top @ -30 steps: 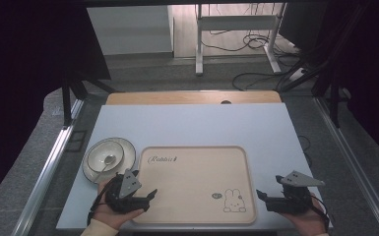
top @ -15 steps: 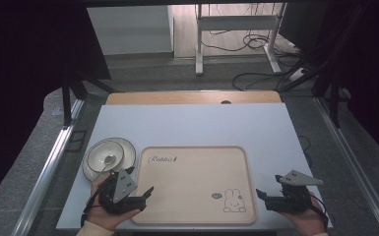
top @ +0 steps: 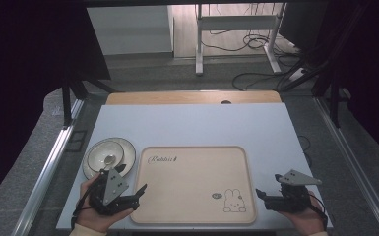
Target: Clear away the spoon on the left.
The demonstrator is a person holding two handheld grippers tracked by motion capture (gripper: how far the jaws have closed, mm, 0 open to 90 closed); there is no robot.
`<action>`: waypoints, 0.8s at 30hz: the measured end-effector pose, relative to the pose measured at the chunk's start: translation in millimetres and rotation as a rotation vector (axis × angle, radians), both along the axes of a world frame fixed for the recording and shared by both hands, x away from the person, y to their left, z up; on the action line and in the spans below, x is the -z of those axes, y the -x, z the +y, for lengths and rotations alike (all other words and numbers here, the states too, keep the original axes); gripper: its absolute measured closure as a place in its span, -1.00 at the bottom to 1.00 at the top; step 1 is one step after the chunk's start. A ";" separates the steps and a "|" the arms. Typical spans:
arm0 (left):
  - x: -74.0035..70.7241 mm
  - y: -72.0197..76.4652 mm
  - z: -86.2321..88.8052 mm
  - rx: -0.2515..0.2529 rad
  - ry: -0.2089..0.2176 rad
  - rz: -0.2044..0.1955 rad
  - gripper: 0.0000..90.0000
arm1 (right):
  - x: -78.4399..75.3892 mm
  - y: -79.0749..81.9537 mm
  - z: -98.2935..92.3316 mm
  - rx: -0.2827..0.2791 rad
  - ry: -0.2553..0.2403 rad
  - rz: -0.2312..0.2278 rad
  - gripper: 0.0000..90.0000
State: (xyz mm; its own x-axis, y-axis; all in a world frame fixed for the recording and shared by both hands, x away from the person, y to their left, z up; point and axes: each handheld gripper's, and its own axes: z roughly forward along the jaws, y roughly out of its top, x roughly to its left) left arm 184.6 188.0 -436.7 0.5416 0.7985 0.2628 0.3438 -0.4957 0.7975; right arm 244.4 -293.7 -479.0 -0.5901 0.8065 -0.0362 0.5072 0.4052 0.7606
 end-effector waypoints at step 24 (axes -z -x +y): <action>-7.1 1.1 34.6 -0.111 0.018 -0.033 -0.54 | -0.3 -0.4 0.0 0.018 0.008 -0.004 -0.65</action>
State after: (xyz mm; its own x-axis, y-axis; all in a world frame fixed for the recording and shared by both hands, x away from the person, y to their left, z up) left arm 183.5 222.6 -429.6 0.4413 0.8576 0.2642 0.3693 -0.4419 0.8175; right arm 244.8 -293.8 -478.7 -0.5756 0.8165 -0.0450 0.5116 0.4025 0.7591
